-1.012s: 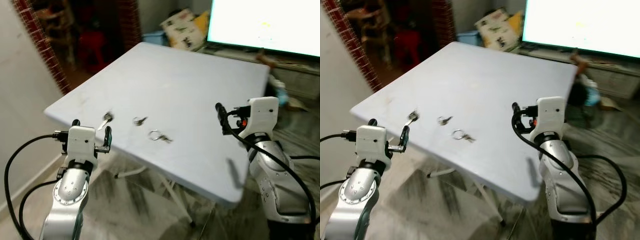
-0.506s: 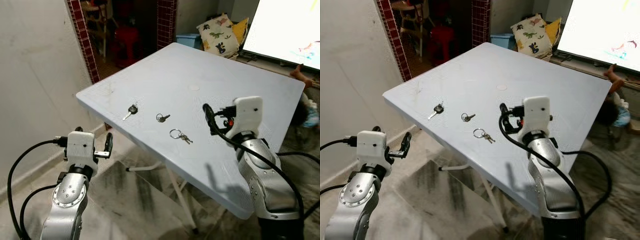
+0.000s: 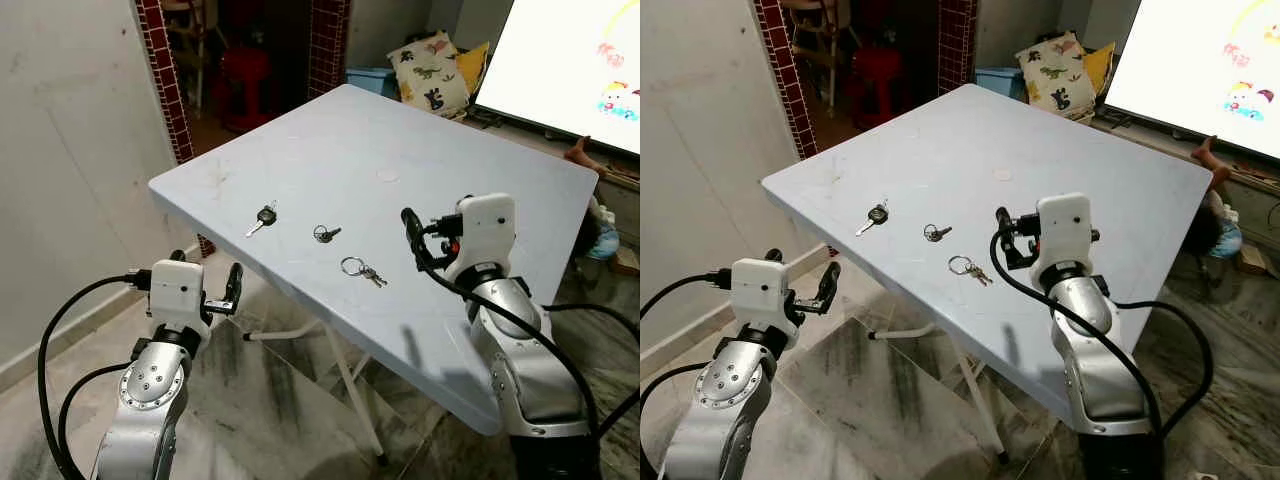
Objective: Hang keys on a hook
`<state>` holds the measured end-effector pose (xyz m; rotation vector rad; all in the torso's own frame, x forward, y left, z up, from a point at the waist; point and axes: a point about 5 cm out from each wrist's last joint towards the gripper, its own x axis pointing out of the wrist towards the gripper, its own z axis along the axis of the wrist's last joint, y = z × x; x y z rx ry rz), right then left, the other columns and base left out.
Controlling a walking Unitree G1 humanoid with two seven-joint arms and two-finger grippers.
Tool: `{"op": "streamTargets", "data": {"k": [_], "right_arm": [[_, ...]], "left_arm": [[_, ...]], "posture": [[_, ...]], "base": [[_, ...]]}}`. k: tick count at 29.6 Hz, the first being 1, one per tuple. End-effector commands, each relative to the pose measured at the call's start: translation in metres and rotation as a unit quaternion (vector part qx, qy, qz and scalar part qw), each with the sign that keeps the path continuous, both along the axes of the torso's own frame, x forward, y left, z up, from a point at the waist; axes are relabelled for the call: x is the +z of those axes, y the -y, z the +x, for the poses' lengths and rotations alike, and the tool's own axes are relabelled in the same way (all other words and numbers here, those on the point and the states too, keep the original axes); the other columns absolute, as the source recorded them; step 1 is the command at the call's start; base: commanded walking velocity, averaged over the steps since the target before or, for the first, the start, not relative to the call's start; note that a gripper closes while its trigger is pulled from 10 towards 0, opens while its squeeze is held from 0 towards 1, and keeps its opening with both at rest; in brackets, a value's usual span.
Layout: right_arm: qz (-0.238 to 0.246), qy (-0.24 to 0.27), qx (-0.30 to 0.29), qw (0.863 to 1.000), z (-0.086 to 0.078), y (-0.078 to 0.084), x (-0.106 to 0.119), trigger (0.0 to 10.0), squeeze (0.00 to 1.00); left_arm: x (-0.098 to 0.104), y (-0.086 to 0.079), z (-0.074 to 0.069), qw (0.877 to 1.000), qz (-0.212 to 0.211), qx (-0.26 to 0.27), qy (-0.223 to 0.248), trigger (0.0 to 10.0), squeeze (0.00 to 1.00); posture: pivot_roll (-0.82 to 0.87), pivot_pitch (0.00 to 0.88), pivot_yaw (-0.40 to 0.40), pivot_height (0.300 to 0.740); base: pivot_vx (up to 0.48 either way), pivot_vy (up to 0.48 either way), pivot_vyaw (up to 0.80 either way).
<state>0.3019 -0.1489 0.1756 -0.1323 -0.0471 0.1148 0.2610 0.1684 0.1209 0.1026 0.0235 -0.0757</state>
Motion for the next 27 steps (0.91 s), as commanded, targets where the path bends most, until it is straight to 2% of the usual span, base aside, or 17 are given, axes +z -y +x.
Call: {"op": "streamTargets", "data": {"k": [1,7,12,18,21,27], "right_arm": [[0.005,-0.004,-0.017,1.0,0.0,0.008,-0.004,10.0,0.0],[0.01,-0.043,0.018,0.999,0.0,-0.002,-0.014,10.0,0.0],[-0.006,-0.1,0.015,0.995,0.013,0.001,-0.03,10.0,0.0],[-0.001,-0.105,0.019,0.994,0.016,0.0,-0.032,10.0,0.0],[0.005,-0.133,0.043,0.99,0.013,-0.007,-0.04,10.0,0.0],[0.003,-0.134,0.049,0.99,0.017,-0.01,-0.038,10.0,0.0]], "left_arm": [[-0.003,0.002,-0.001,1.0,-0.002,-0.003,-0.004,10.0,0.0],[-0.003,0.01,0.003,0.999,-0.012,-0.027,-0.014,10.0,0.0],[-0.004,0.018,0.001,0.998,-0.012,-0.052,-0.026,10.0,0.0],[-0.006,0.018,-0.006,0.998,-0.009,-0.06,-0.029,10.0,0.0],[-0.006,0.018,-0.005,0.998,-0.008,-0.059,-0.03,10.0,0.0],[-0.003,0.019,-0.004,0.998,-0.007,-0.064,-0.024,10.0,0.0]], "posture": [[0.0,0.0,-0.024,0.74],[0.0,0.0,-0.031,0.74],[0.01,0.0,-0.036,0.74],[0.02,0.0,-0.036,0.74],[0.01,0.0,-0.038,0.74],[0.01,0.0,-0.035,0.74]], "base": [[0.0,0.0,0.0],[0.0,0.0,0.0],[0.0,0.0,0.0],[0.0,0.0,0.0],[0.0,0.0,0.0],[0.0,-0.042,0.0]]}}
